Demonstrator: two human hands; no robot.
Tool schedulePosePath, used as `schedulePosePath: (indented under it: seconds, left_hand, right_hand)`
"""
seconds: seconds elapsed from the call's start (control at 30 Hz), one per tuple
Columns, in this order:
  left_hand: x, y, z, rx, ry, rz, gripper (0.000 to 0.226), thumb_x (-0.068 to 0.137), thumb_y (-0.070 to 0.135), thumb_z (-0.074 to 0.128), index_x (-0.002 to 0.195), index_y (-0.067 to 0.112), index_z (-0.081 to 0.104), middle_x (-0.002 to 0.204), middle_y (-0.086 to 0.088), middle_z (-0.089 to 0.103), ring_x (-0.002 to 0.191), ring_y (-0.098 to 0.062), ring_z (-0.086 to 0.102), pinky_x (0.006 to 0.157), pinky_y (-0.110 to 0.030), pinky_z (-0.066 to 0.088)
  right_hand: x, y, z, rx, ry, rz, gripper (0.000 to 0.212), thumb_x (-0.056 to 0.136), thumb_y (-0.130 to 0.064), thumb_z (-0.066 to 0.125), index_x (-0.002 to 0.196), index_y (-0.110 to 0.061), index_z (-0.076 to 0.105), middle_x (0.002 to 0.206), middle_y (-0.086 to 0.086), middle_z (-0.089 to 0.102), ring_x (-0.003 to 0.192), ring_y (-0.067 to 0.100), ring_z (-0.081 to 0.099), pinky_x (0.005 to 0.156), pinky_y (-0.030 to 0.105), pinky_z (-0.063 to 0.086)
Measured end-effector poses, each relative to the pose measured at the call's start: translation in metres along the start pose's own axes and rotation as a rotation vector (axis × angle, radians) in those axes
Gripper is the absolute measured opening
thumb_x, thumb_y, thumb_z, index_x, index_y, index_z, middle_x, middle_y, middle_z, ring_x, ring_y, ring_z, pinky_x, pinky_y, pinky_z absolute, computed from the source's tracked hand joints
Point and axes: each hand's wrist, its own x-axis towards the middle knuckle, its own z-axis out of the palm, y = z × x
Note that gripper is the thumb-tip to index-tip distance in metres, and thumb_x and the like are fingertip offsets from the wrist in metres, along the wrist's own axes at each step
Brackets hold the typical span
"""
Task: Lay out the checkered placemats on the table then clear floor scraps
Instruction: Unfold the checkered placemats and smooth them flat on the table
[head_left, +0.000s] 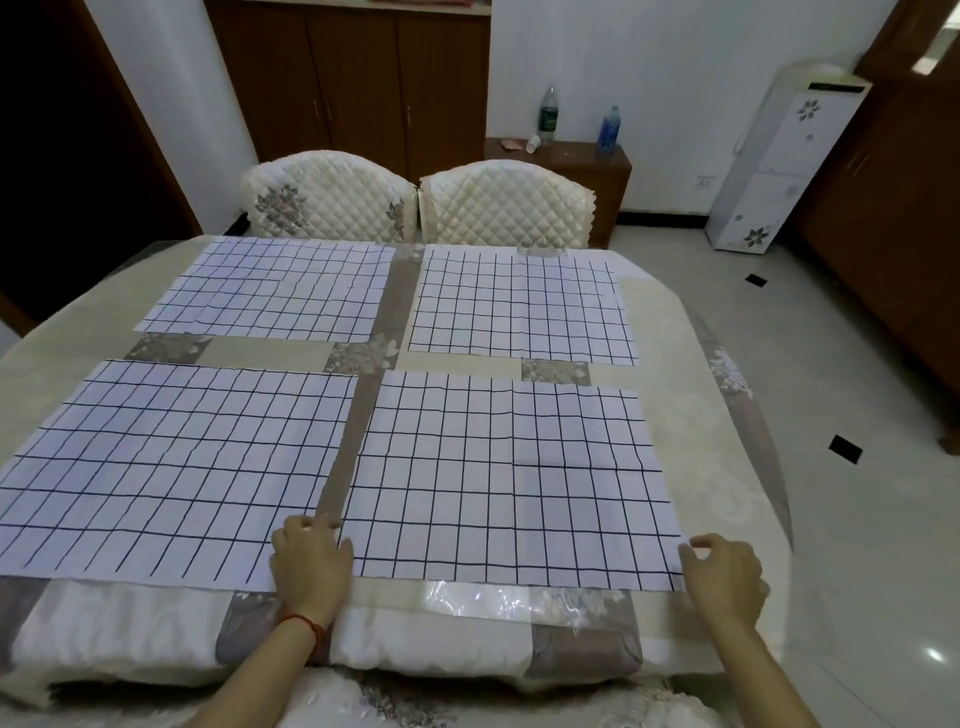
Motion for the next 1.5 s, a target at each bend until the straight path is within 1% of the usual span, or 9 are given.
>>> schedulePosePath:
  seconds: [0.23,0.37,0.47,0.53,0.7,0.87,1.03,1.23,1.5]
  left_hand:
    - [0.021,0.090,0.046,0.043,-0.082,0.511,0.035,0.066,0.000,0.075,0.099,0.009,0.069,0.117,-0.016,0.064,0.112,-0.038,0.058,0.085,-0.051,0.050]
    - [0.033,0.142,0.090,0.146,-0.194,0.715,0.049,0.059,0.002,0.079,0.105,0.015,0.067,0.119,-0.009,0.066,0.111,-0.032,0.061,0.085,-0.048,0.051]
    - [0.039,0.161,0.116,0.191,-0.308,0.703,0.050,0.089,0.012,0.049,0.138,0.018,0.039,0.151,-0.002,0.031,0.142,-0.025,0.026,0.114,-0.046,0.020]
    - [0.046,0.154,0.130,0.248,-0.335,0.684,0.048,0.098,0.027,0.025,0.145,0.023,0.019,0.157,0.005,0.010,0.146,-0.019,0.004,0.118,-0.039,-0.001]
    - [0.065,0.106,0.130,0.256,-0.246,0.590,0.084,0.074,0.065,-0.025,0.145,0.029,0.002,0.154,0.009,-0.003,0.146,-0.019,-0.001,0.114,-0.036,-0.013]
    - [0.080,0.076,0.108,0.245,-0.166,0.340,0.088,0.074,0.068,-0.022,0.146,0.026,0.007,0.156,0.003,-0.001,0.146,-0.023,-0.001,0.115,-0.050,-0.005]
    - [0.073,0.163,0.128,0.247,-0.204,0.575,0.058,0.092,0.041,0.009,0.144,0.020,0.026,0.154,-0.003,0.023,0.143,-0.027,0.018,0.113,-0.052,0.008]
    - [0.085,0.155,0.147,0.317,-0.265,0.553,0.067,0.082,0.053,-0.009,0.146,0.032,-0.002,0.158,0.007,-0.006,0.146,-0.017,-0.009,0.116,-0.044,-0.009]
    - [0.095,0.112,0.116,0.282,-0.143,0.343,0.058,0.095,0.046,0.008,0.147,0.022,0.006,0.158,-0.002,-0.001,0.146,-0.024,-0.004,0.114,-0.050,-0.008]
  right_hand:
    - [0.006,-0.085,0.039,0.111,-0.157,-0.430,0.035,0.093,-0.026,0.048,0.123,-0.010,0.056,0.139,0.009,0.048,0.131,0.025,0.040,0.110,0.037,0.026]
    - [0.013,-0.131,0.088,-0.052,-0.259,-0.727,0.057,0.091,-0.042,0.020,0.138,-0.016,0.038,0.151,0.004,0.031,0.143,0.023,0.022,0.116,0.040,0.016]
    - [0.022,-0.143,0.119,-0.102,-0.292,-0.789,0.071,0.084,-0.050,0.003,0.143,-0.020,0.029,0.156,0.000,0.019,0.145,0.020,0.012,0.117,0.037,0.004]
    - [0.026,-0.136,0.132,-0.154,-0.308,-0.796,0.073,0.085,-0.058,-0.003,0.146,-0.024,0.020,0.157,-0.005,0.007,0.146,0.014,-0.001,0.115,0.031,-0.009]
    - [0.049,-0.094,0.124,-0.184,-0.259,-0.651,0.073,0.081,-0.059,-0.006,0.147,-0.030,0.008,0.155,-0.012,-0.007,0.141,0.005,-0.013,0.115,0.032,-0.012]
    - [0.069,-0.071,0.095,-0.182,-0.130,-0.400,0.058,0.094,-0.045,0.016,0.145,-0.019,0.023,0.158,0.003,0.012,0.146,0.021,0.006,0.119,0.044,0.003]
    - [0.069,-0.150,0.115,-0.115,-0.178,-0.653,0.076,0.080,-0.049,-0.003,0.145,-0.019,0.022,0.157,0.003,0.012,0.146,0.020,0.005,0.117,0.042,0.002]
    - [0.077,-0.138,0.138,-0.202,-0.240,-0.681,0.074,0.079,-0.055,-0.005,0.147,-0.029,0.010,0.158,-0.005,0.001,0.146,0.015,-0.005,0.117,0.038,-0.007]
    - [0.095,-0.099,0.104,-0.194,-0.088,-0.418,0.055,0.096,-0.038,0.015,0.146,-0.016,0.021,0.157,0.007,0.012,0.146,0.022,0.006,0.118,0.047,-0.001]
